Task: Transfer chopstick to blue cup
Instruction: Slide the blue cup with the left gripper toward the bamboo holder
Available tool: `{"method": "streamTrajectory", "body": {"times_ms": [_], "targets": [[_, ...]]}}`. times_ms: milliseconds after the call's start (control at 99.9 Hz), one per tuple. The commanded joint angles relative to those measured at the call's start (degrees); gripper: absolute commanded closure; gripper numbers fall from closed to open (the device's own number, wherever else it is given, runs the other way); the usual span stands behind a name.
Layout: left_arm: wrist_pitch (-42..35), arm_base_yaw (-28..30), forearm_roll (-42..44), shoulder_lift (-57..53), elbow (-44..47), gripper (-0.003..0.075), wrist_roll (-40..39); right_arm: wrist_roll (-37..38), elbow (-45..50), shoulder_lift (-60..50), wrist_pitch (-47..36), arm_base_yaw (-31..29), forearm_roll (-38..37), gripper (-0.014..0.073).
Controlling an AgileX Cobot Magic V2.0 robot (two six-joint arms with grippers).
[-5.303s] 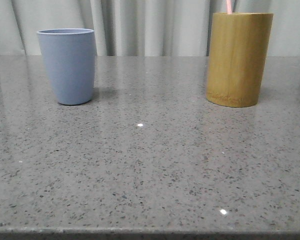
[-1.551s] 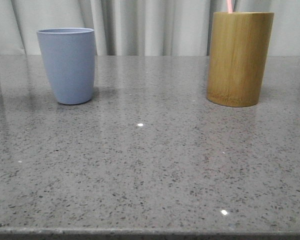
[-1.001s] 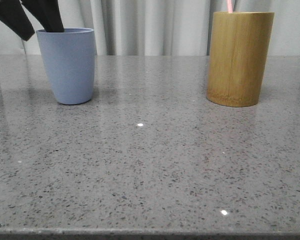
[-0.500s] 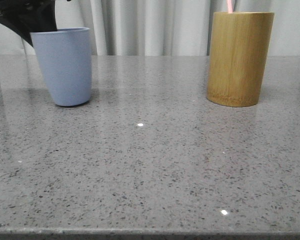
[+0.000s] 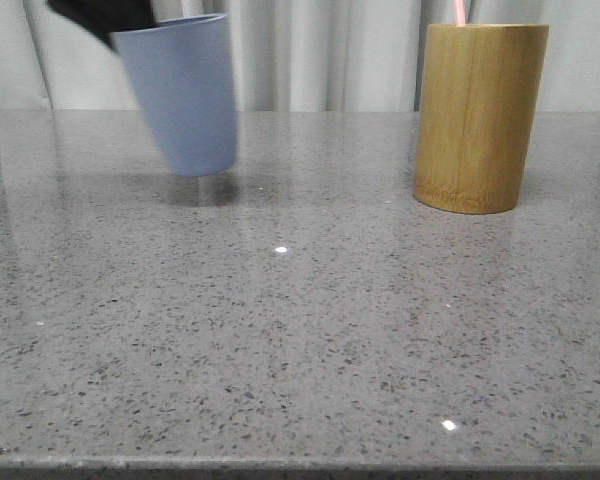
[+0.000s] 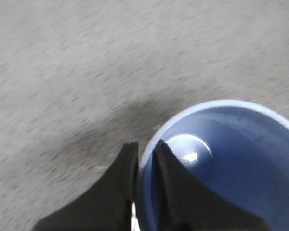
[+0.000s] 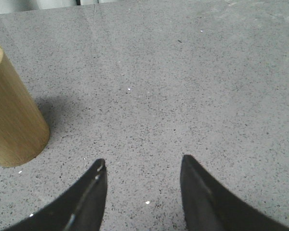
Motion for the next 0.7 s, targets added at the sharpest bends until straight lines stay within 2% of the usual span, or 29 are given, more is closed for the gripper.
{"method": "streamTrajectory", "body": {"times_ms": [0, 260, 460, 530, 690], "targets": [[-3.10, -2.78, -1.24, -0.66, -3.88, 0.0739, 0.33, -0.54, -2.07, 0.39, -4.17, 0.11, -0.71, 0.0220], [0.02, -7.80, -1.24, 5.65, -11.66, 0.0739, 0.33, -0.54, -2.07, 0.39, -3.93, 0.11, -0.71, 0.0220], [2.20, -8.59, -1.68, 8.22, -15.20, 0.0734, 0.33, -0.54, -2.07, 0.39, -3.93, 0.11, -0.71, 0.0220], [2.19, -8.59, -1.79, 8.25, -15.20, 0.0694, 0.33, -0.54, -2.07, 0.39, -3.93, 0.11, -0.71, 0.0220], [2.32, -8.59, -1.91, 8.25, -15.20, 0.0517, 0.33, -0.54, -2.07, 0.39, -3.93, 0.11, -0.71, 0.0220]]}}
